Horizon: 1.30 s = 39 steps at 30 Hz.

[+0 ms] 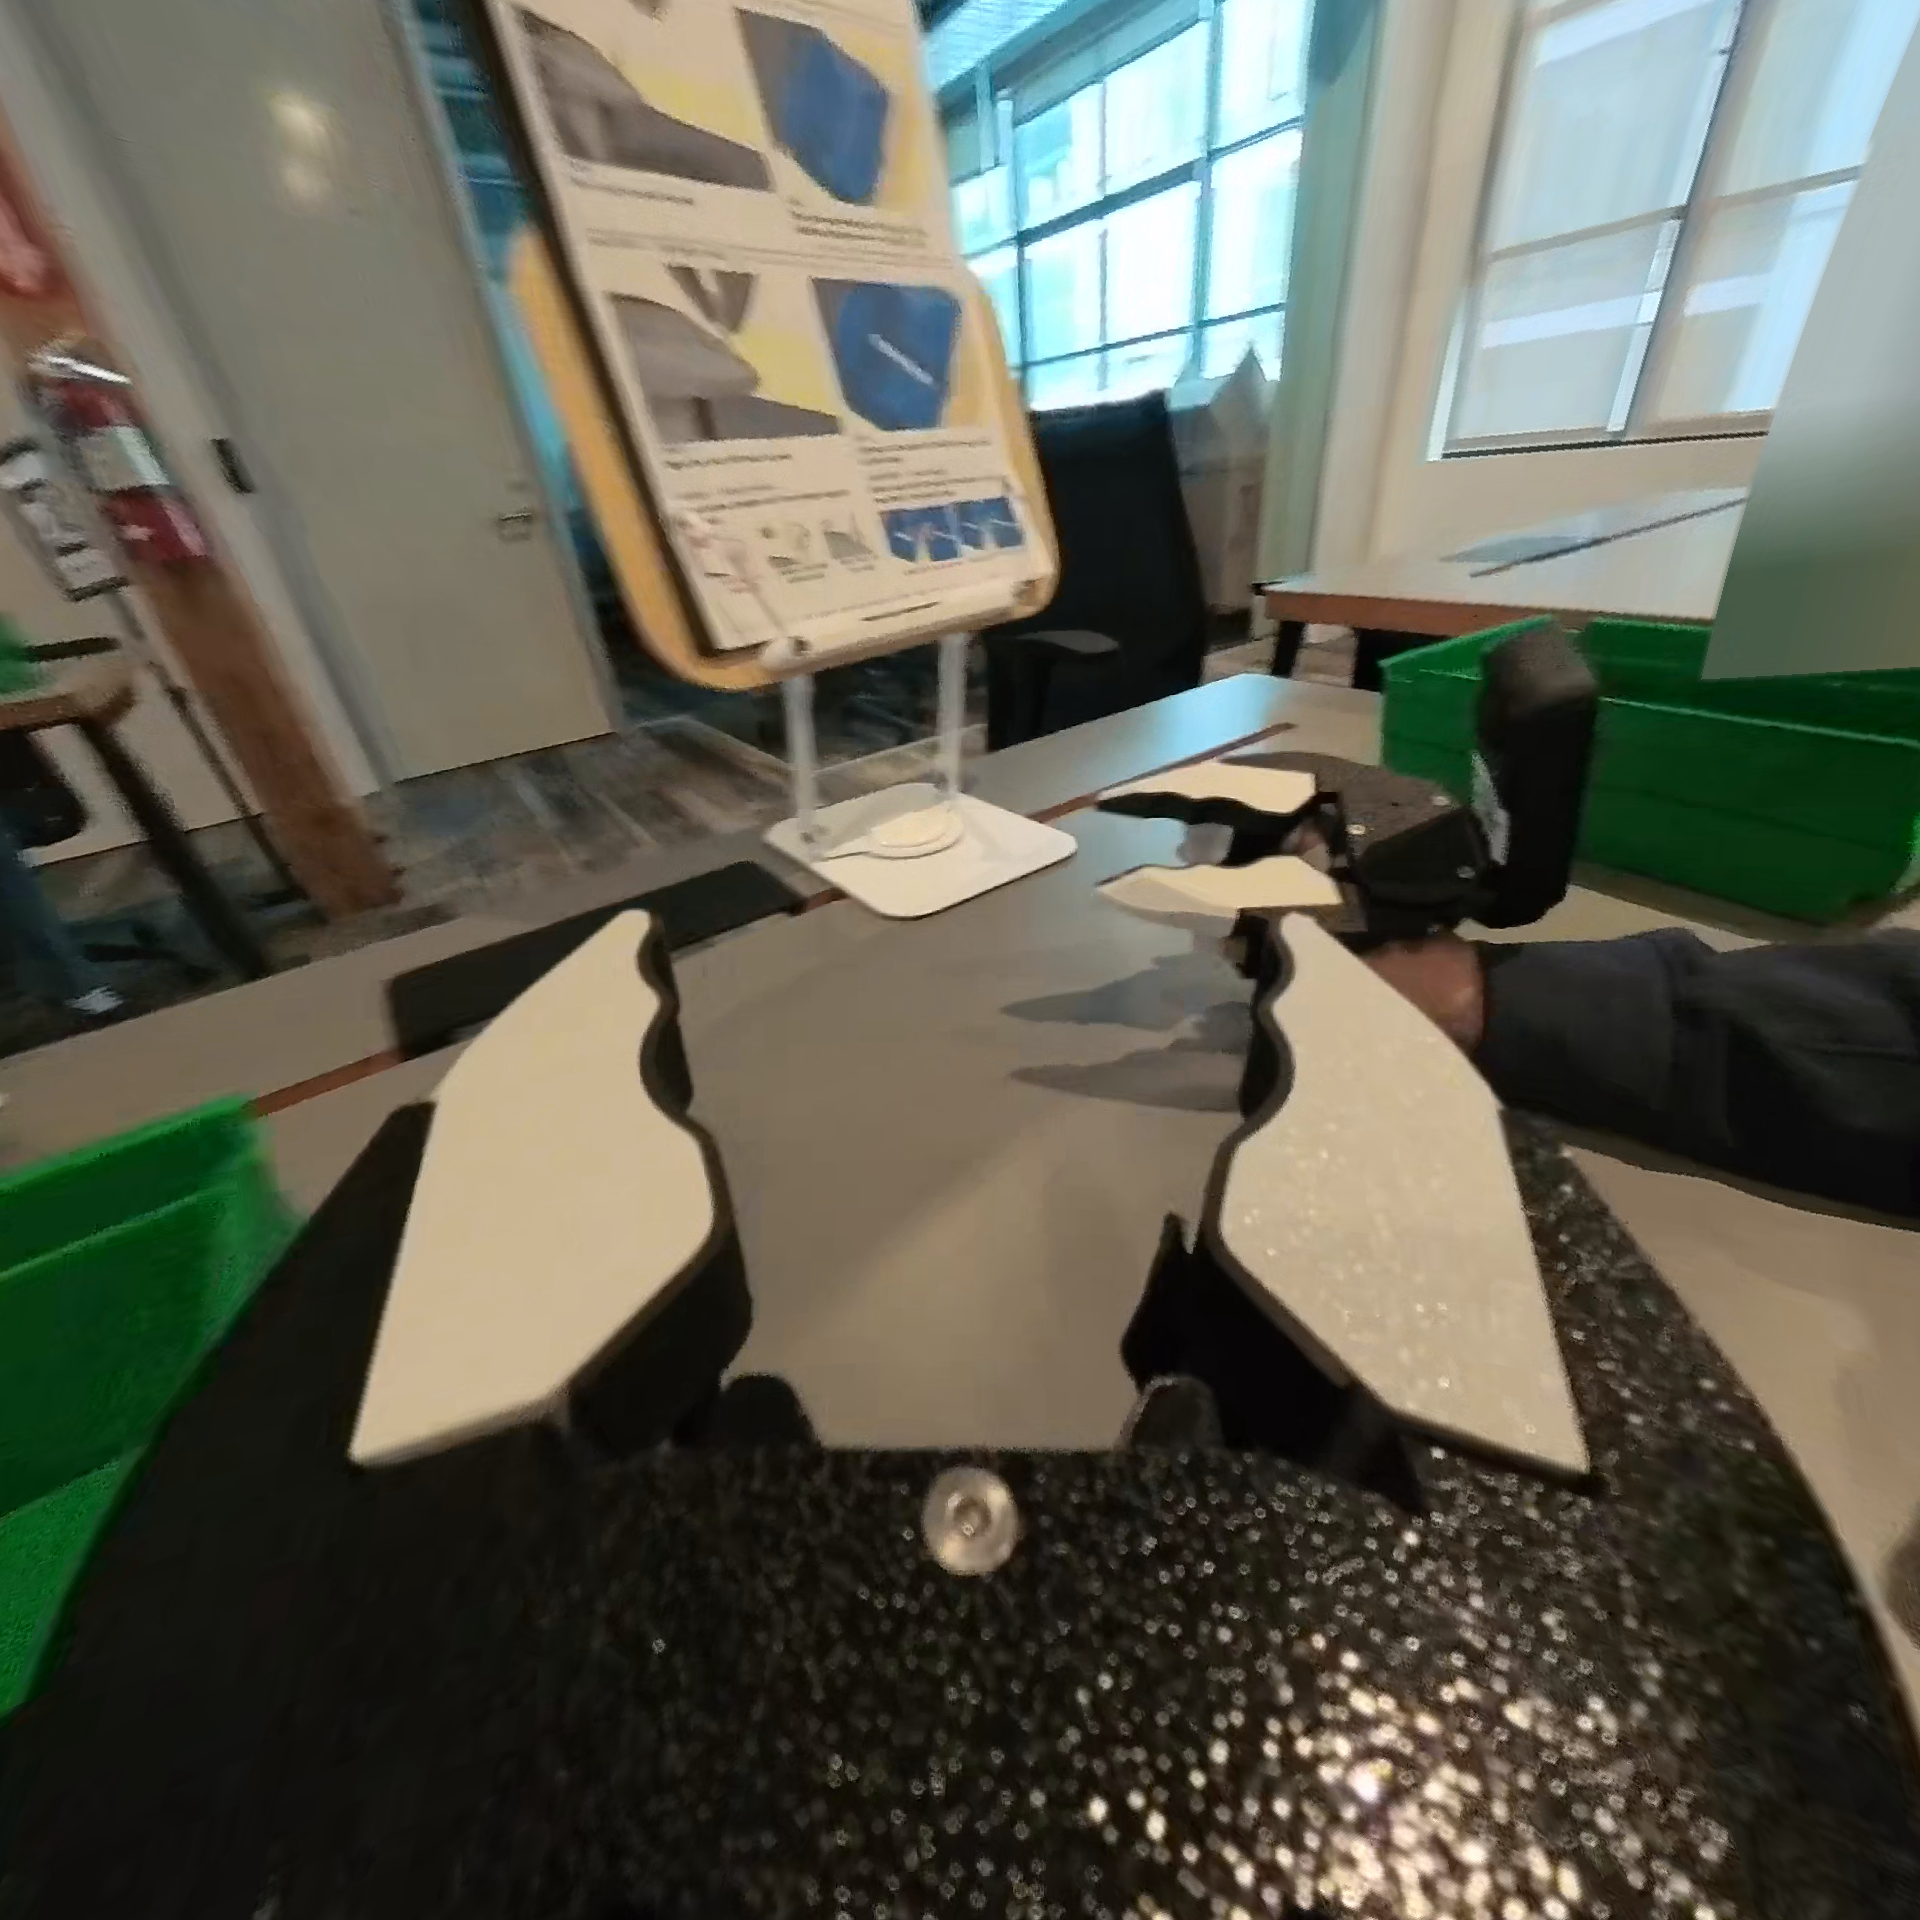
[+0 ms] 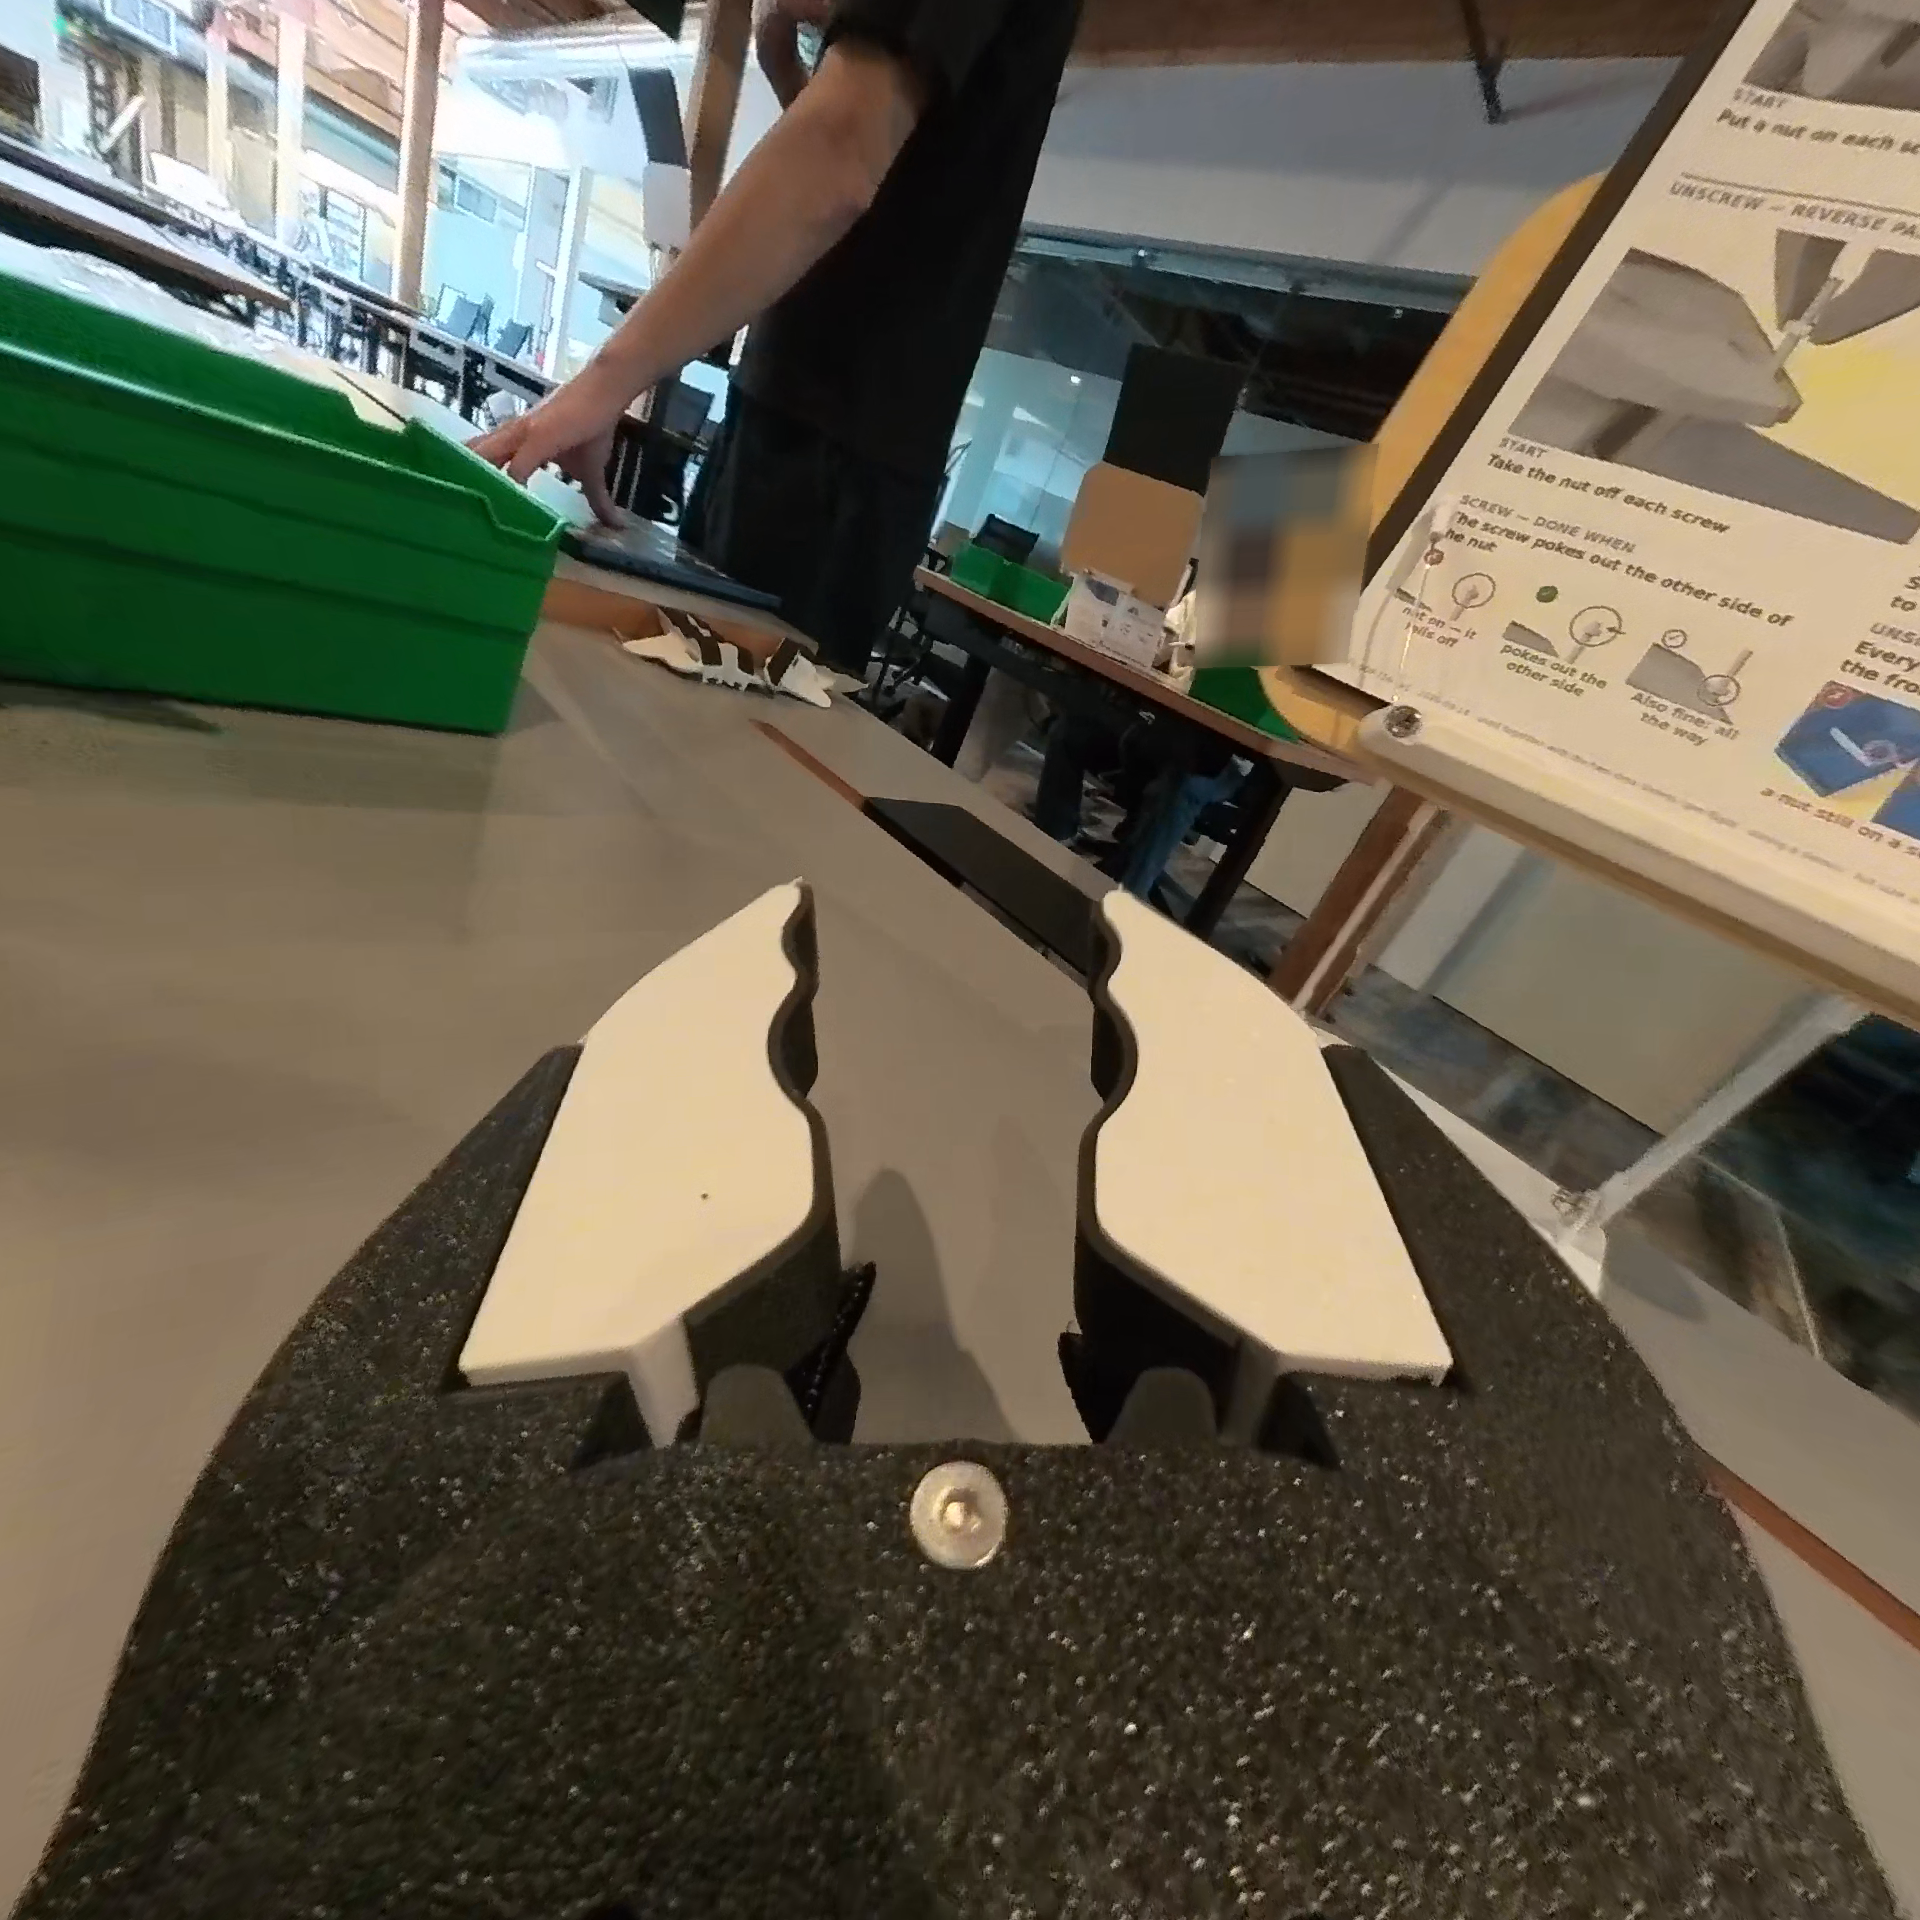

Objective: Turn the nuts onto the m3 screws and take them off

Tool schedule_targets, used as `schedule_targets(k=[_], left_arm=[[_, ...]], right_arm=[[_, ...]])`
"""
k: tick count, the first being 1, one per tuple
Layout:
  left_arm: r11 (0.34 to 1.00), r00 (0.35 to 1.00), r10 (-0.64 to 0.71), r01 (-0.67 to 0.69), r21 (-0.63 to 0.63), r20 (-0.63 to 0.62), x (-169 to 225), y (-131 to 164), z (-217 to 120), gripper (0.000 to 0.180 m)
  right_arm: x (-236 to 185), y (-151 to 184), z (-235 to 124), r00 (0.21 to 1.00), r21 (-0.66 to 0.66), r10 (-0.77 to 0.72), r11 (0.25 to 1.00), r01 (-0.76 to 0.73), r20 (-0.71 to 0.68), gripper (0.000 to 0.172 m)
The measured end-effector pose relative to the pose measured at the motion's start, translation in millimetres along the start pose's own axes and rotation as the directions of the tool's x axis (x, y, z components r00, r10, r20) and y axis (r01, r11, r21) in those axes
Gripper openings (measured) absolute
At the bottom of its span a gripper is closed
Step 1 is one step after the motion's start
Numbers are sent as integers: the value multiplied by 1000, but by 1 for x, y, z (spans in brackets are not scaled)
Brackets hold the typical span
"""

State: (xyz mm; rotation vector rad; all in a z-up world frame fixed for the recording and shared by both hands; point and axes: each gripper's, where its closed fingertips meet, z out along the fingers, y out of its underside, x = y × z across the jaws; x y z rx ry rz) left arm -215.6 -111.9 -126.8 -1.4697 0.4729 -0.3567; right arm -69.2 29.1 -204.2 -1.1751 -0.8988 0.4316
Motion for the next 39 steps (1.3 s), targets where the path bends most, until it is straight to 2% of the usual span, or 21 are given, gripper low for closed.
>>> schedule_targets(k=[3, 8, 11, 14, 19, 23, 25, 28, 30, 33, 39], left_arm=[[999, 990, 39, -35, -29, 133, -42, -13, -43, 106], [970, 933, 212, -164, -181, 289, -129, -20, -97, 100], [920, 926, 308, -231, -317, 218, -168, -8, -101, 90], [842, 936, 345, -279, -461, 64, -195, 19, -89, 89], [688, 933, 295, -358, -631, -207, -222, 70, -65, 96], [559, 905, 197, -421, -715, -378, -228, 102, -57, 78], [523, 895, 144, -431, -735, -422, -228, 113, -53, 74], [465, 876, -14, -422, -778, -483, -222, 129, -54, 71], [422, 836, -78, -466, -778, -543, -219, 138, -58, 63], [304, 783, -133, -551, -777, -607, -229, 150, -72, 52], [86, 726, -343, -607, -790, -596, -239, 163, -103, 36]], right_arm=[[4, -1, -2, 1000, 9, 21, 1000, -21, -14, 49], [3, 0, -2, 1000, 3, 7, 1000, -7, -17, 47], [4, 1, 0, 1000, -1, 8, 1000, -8, -23, 45], [7, 2, 1, 999, -3, 28, 1000, -28, -34, 43], [22, -3, -4, 992, 40, 19, 999, -14, -123, 43], [30, -2, -7, 986, 38, 38, 999, -32, -163, 43], [33, 1, -7, 983, 25, 47, 999, -43, -180, 43], [36, 4, -7, 979, 11, 46, 999, -45, -199, 43], [38, 5, -8, 976, -1, 34, 999, -35, -215, 41], [39, 6, -8, 973, -13, 23, 1000, -27, -228, 40], [39, 8, -7, 972, -35, 6, 999, -15, -236, 36]])
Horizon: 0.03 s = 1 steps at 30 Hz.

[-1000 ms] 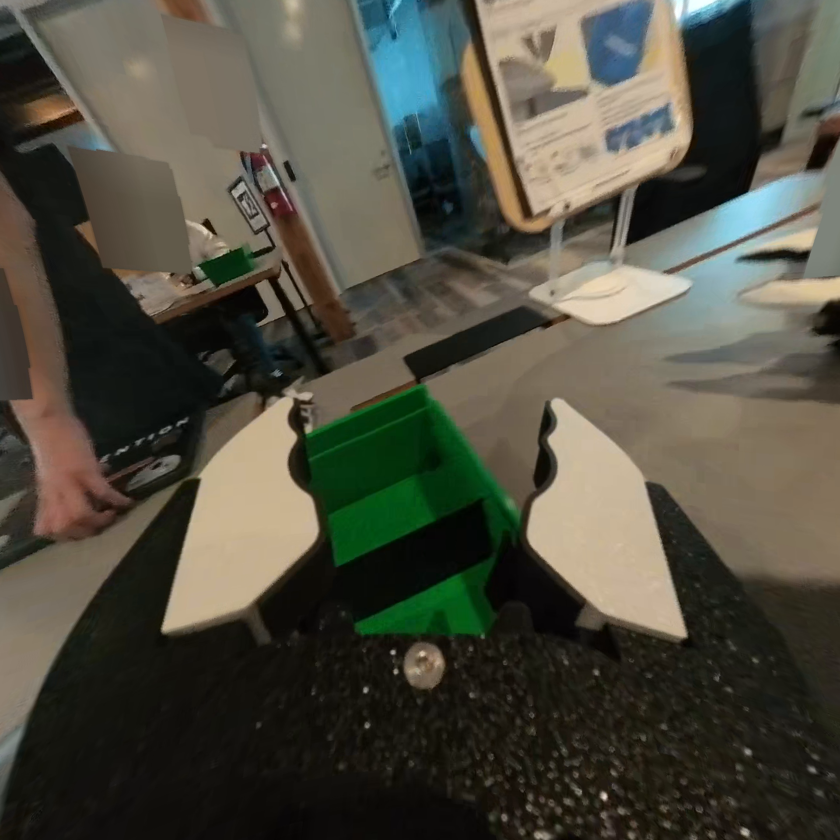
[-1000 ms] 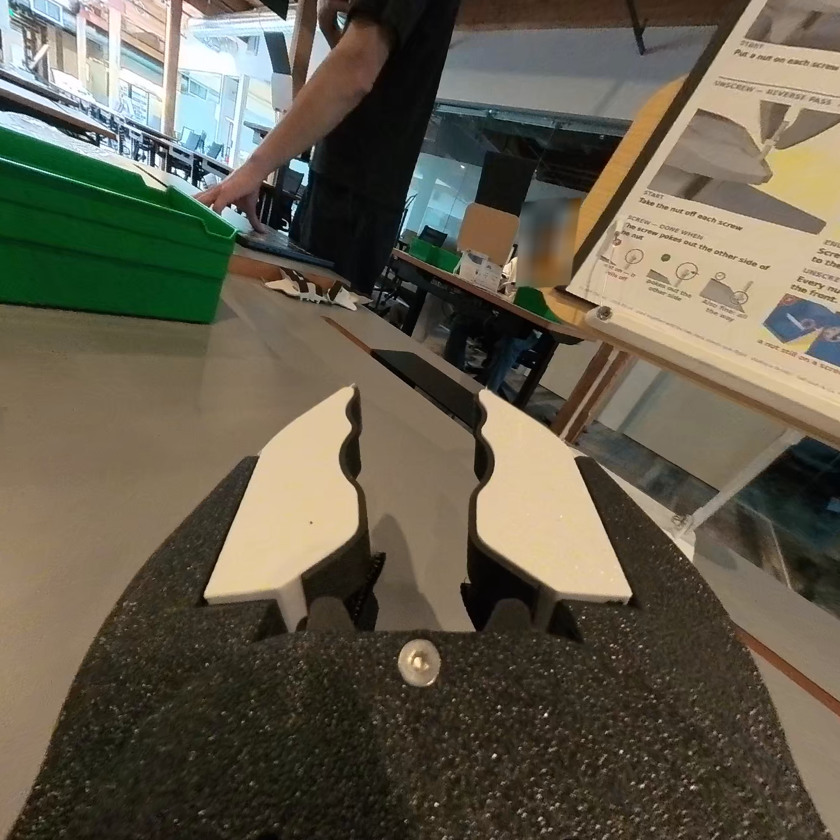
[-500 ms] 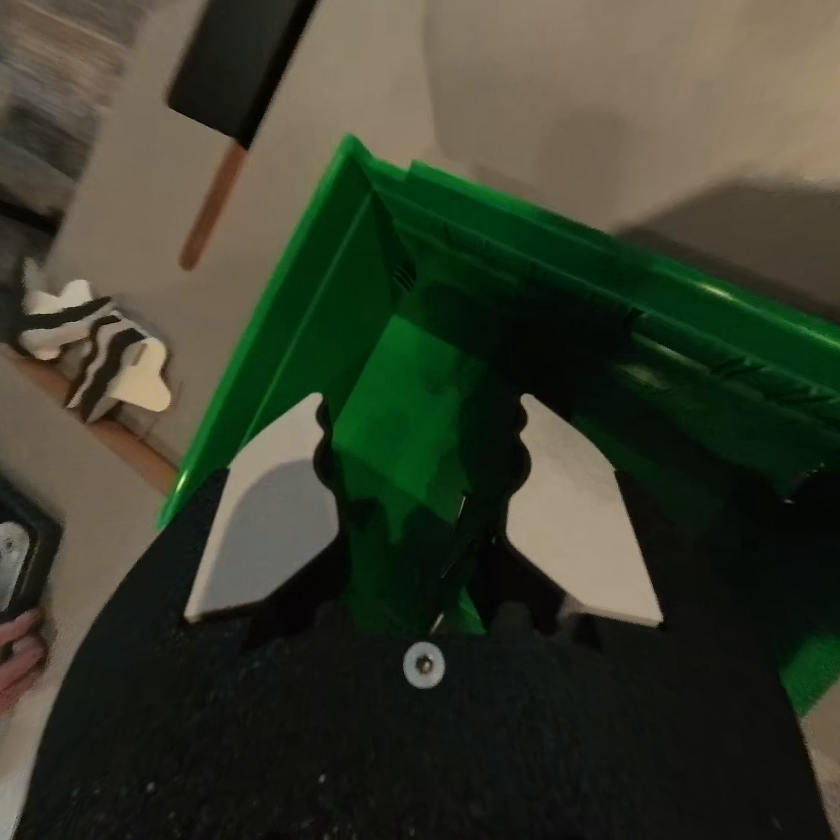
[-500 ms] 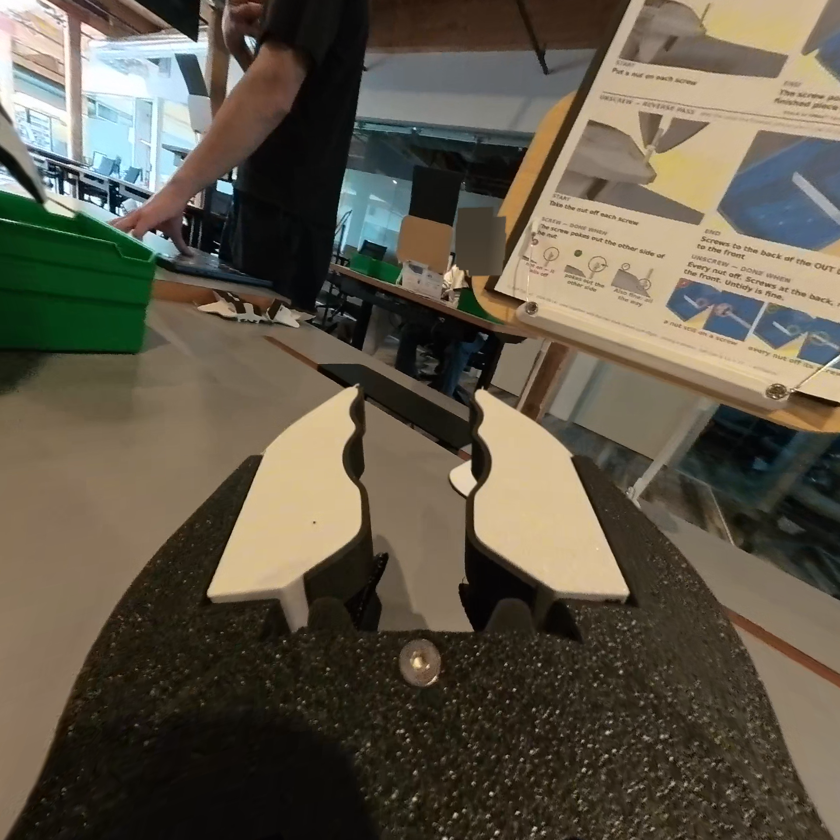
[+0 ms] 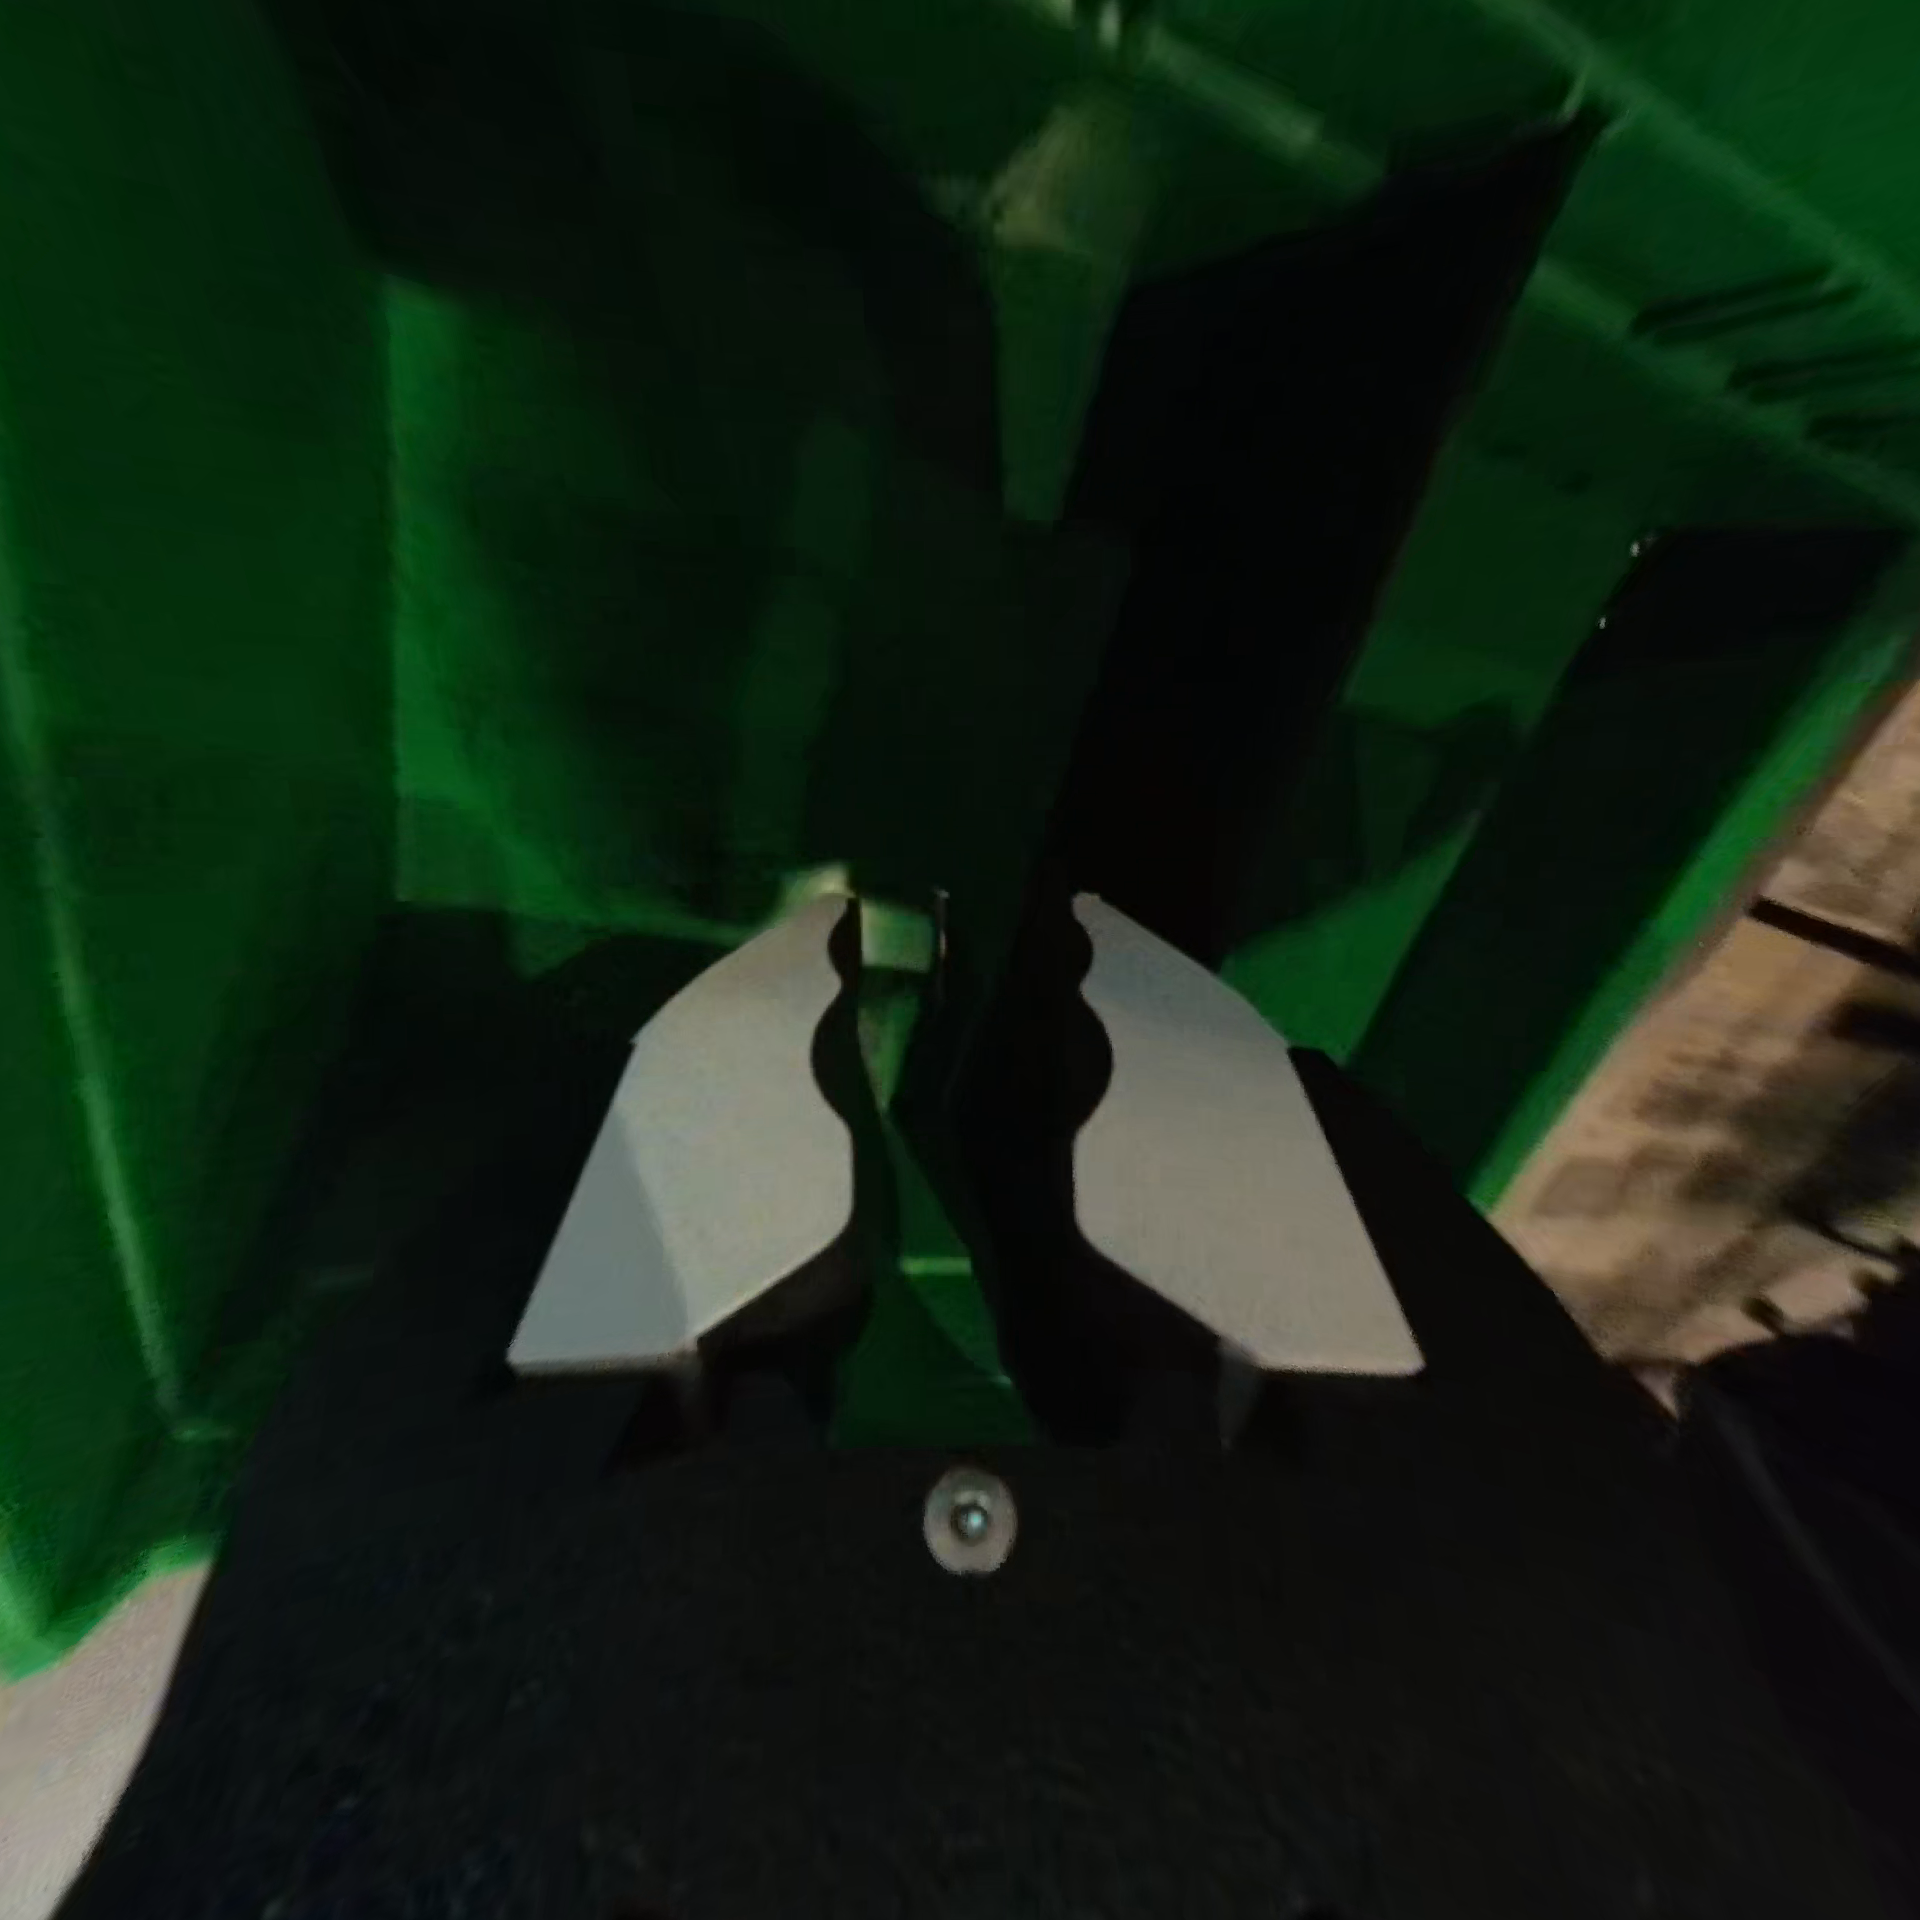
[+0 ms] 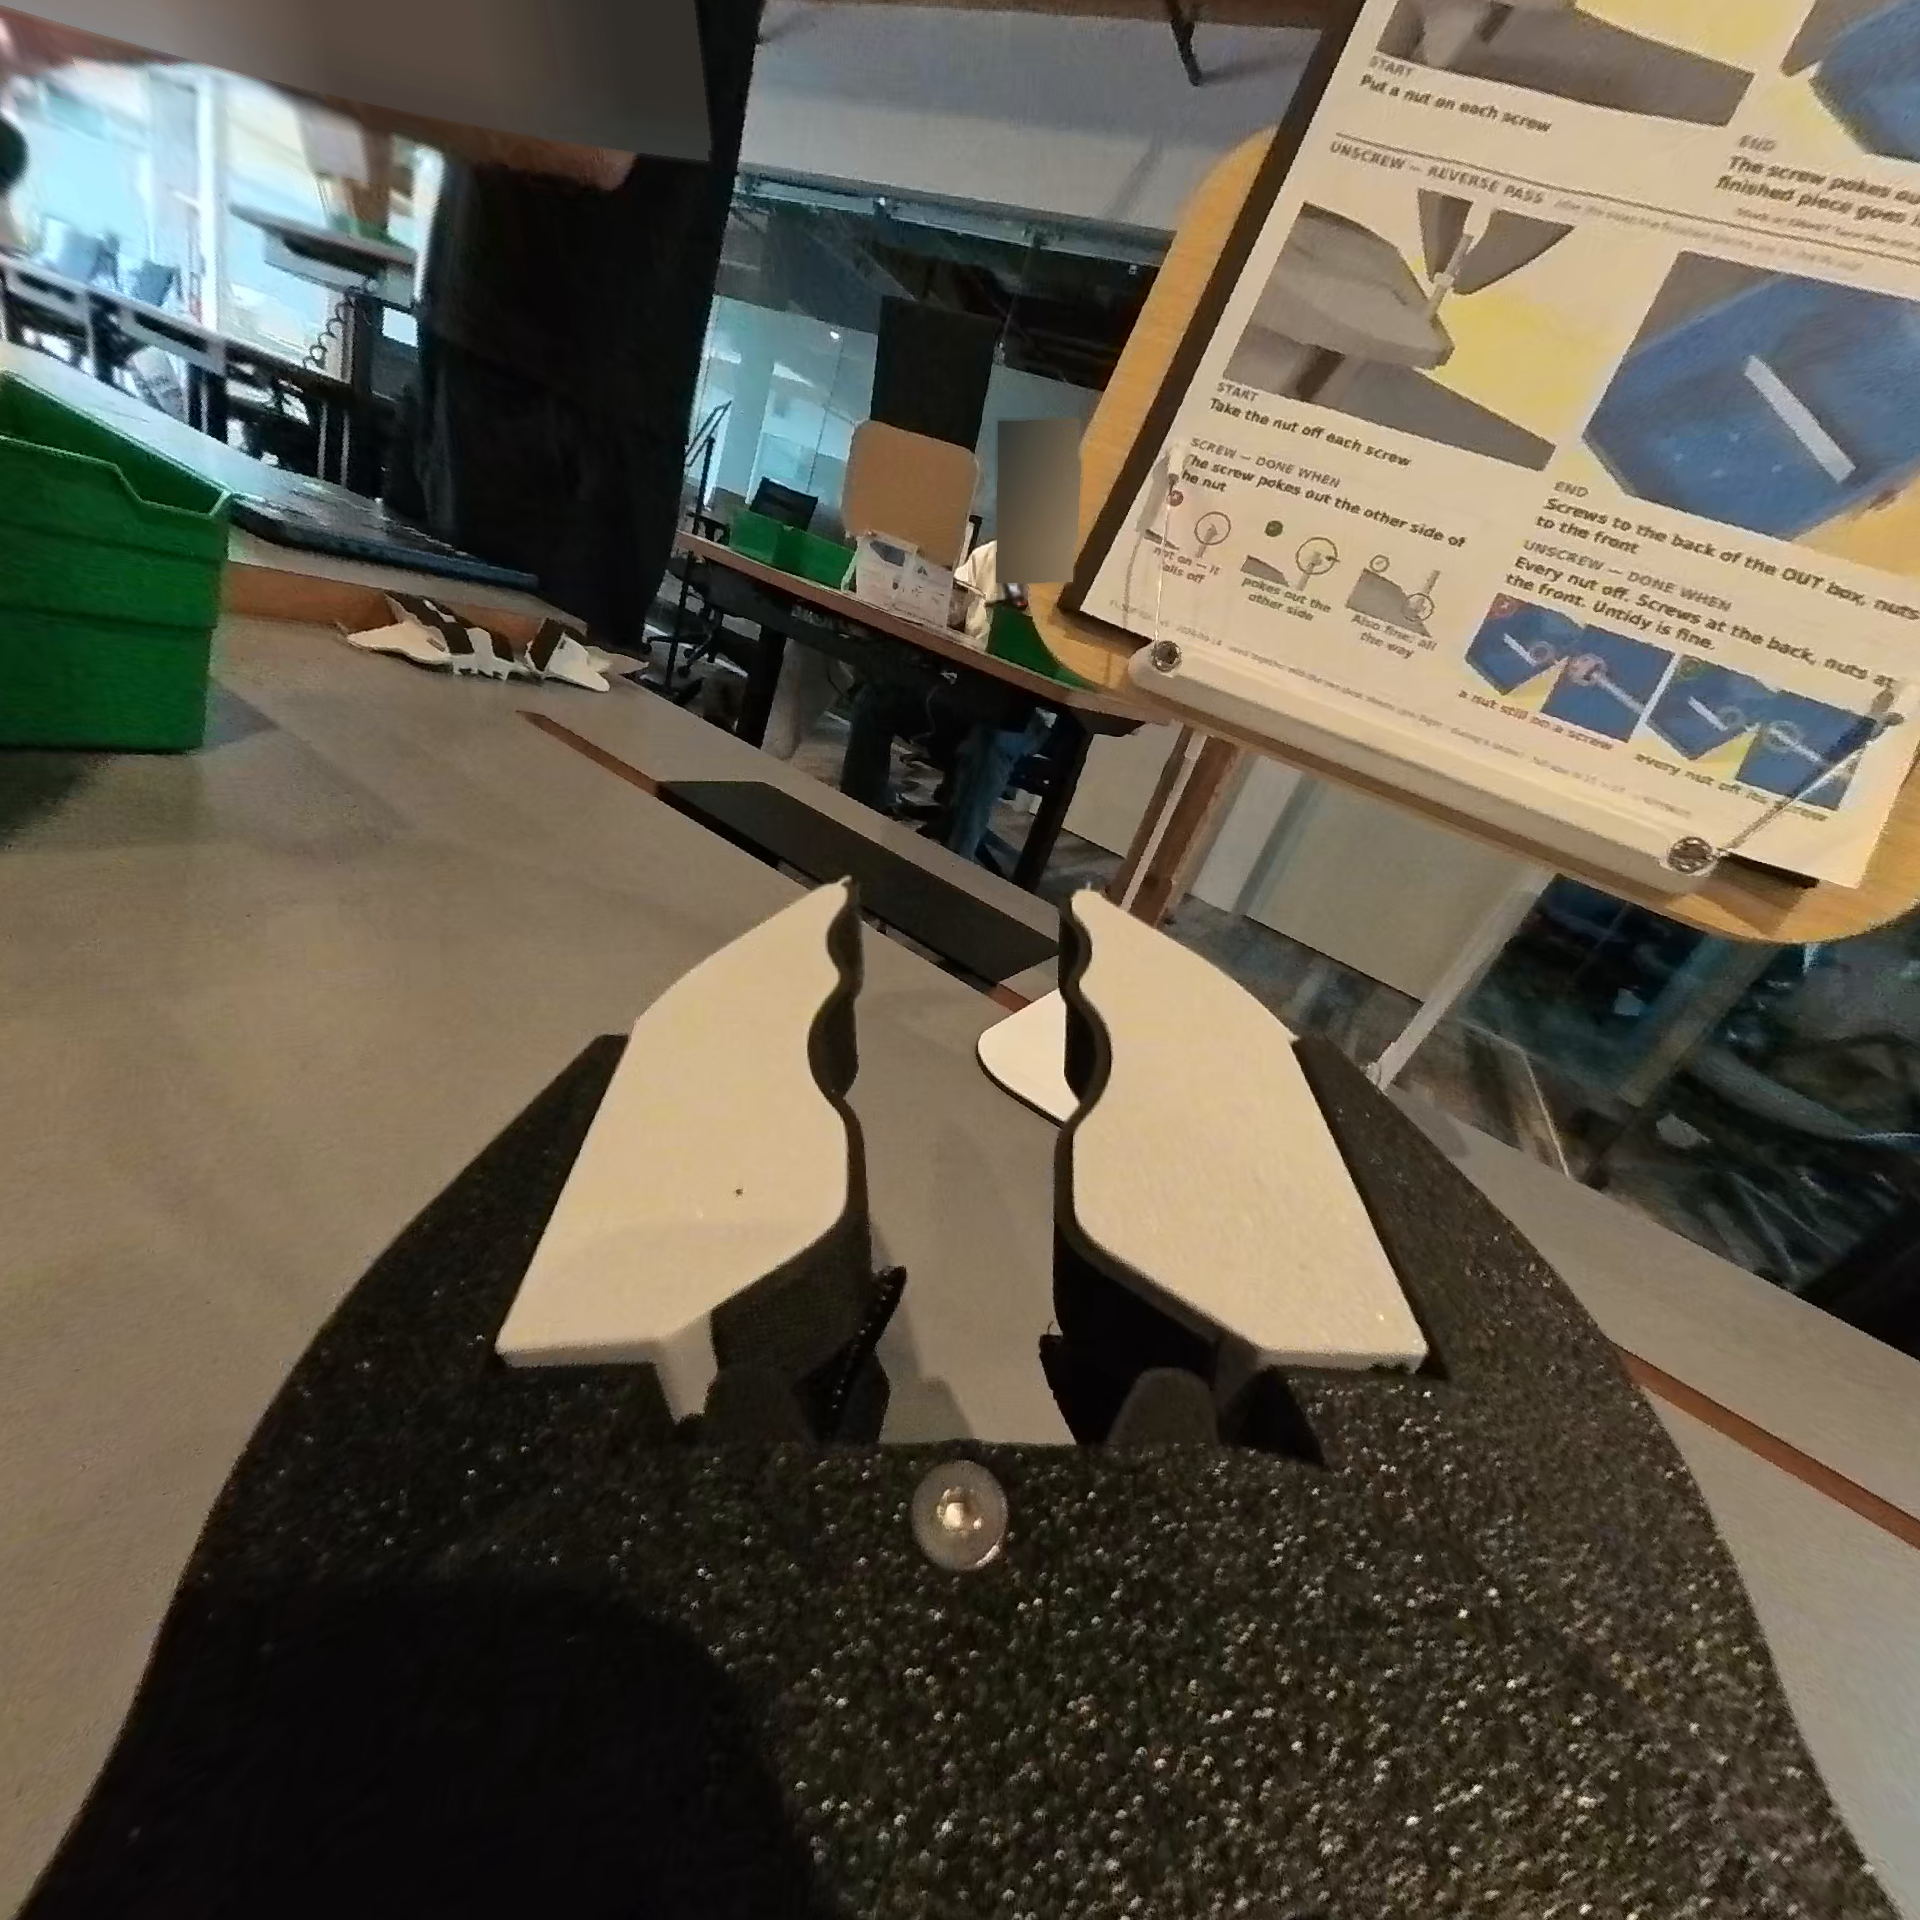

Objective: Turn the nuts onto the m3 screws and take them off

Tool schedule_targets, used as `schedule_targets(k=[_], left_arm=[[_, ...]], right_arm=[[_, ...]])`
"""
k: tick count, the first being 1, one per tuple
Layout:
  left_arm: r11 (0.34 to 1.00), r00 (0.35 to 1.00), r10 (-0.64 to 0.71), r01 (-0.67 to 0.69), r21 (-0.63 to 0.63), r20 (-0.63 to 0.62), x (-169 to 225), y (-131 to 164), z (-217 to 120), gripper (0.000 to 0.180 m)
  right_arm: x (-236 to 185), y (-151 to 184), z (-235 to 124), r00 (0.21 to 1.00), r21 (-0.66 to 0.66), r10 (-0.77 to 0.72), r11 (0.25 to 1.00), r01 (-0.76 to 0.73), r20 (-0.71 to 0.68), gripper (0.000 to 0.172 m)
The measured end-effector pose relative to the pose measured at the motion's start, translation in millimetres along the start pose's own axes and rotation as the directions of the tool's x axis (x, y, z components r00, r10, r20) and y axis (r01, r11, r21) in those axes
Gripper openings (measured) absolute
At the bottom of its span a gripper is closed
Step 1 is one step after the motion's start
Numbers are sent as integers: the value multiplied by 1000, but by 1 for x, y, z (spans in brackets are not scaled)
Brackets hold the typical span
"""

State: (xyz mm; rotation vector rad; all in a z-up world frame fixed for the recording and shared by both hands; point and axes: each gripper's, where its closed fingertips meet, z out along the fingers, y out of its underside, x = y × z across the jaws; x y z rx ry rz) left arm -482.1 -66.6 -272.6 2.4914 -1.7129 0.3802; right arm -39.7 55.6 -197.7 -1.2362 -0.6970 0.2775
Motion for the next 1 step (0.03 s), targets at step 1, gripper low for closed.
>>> schedule_targets(k=[1], left_arm=[[999, 1000, -7, 6, -37, -27, 1, 4, 3, 34]], right_arm=[[0, 0, 0, 1000, -2, 0, 1000, 0, -3, 35]])
